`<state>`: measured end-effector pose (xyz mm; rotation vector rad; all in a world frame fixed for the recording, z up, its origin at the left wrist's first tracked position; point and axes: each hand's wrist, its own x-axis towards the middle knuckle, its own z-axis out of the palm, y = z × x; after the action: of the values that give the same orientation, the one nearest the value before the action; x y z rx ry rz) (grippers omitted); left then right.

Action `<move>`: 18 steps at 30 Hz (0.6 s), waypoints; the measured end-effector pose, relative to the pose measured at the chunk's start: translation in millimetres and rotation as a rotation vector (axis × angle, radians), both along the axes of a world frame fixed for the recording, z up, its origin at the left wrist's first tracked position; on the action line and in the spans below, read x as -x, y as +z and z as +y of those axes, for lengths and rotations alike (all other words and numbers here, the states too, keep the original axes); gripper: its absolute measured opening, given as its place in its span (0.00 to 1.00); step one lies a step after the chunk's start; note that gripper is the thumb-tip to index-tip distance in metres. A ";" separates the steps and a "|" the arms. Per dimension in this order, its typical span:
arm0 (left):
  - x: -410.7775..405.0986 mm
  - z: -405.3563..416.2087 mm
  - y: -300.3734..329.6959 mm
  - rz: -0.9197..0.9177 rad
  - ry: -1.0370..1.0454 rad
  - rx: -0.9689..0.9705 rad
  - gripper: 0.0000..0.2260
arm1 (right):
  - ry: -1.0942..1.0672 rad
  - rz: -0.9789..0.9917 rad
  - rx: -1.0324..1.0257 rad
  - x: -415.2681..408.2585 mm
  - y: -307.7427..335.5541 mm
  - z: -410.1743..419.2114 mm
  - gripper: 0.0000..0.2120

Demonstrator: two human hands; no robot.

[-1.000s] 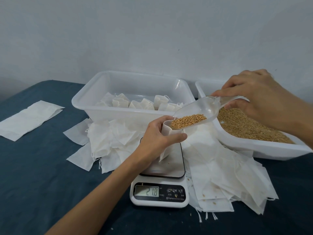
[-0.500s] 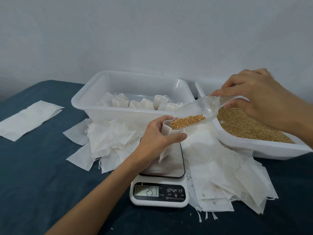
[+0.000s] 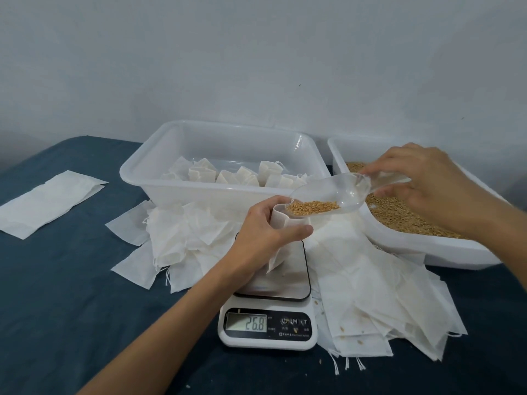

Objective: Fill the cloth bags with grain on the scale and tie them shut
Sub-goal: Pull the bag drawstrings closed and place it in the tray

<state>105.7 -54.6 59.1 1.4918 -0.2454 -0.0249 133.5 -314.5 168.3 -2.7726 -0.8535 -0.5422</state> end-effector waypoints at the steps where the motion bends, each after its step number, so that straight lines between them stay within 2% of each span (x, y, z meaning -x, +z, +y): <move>1: -0.5 0.2 -0.6 -0.001 0.000 -0.010 0.13 | -0.002 0.031 -0.043 -1.6 -5.8 -2.0 0.18; 6: -0.4 -0.1 -1.4 0.002 0.022 -0.007 0.15 | -0.117 0.228 -0.253 -14.1 -32.6 -26.2 0.15; 10: -0.5 -1.0 -1.9 0.013 -0.001 0.028 0.14 | -0.426 0.206 -0.344 -37.4 -51.5 -57.3 0.16; 13: -0.1 0.0 -1.8 -0.012 -0.004 0.009 0.10 | -0.685 0.230 -0.262 -53.5 -62.3 -79.6 0.16; 16: -2.5 1.1 -3.8 -0.052 -0.019 -0.044 0.04 | -0.810 0.306 -0.125 -63.0 -67.4 -91.8 0.09; 18: -4.7 -0.1 -7.4 -0.085 -0.011 -0.079 0.09 | -0.848 0.353 -0.022 -66.3 -68.6 -91.2 0.08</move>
<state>110.4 -54.7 51.7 1.5724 -0.3243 0.0198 199.8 -405.7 99.7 -2.9688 0.4298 -0.1394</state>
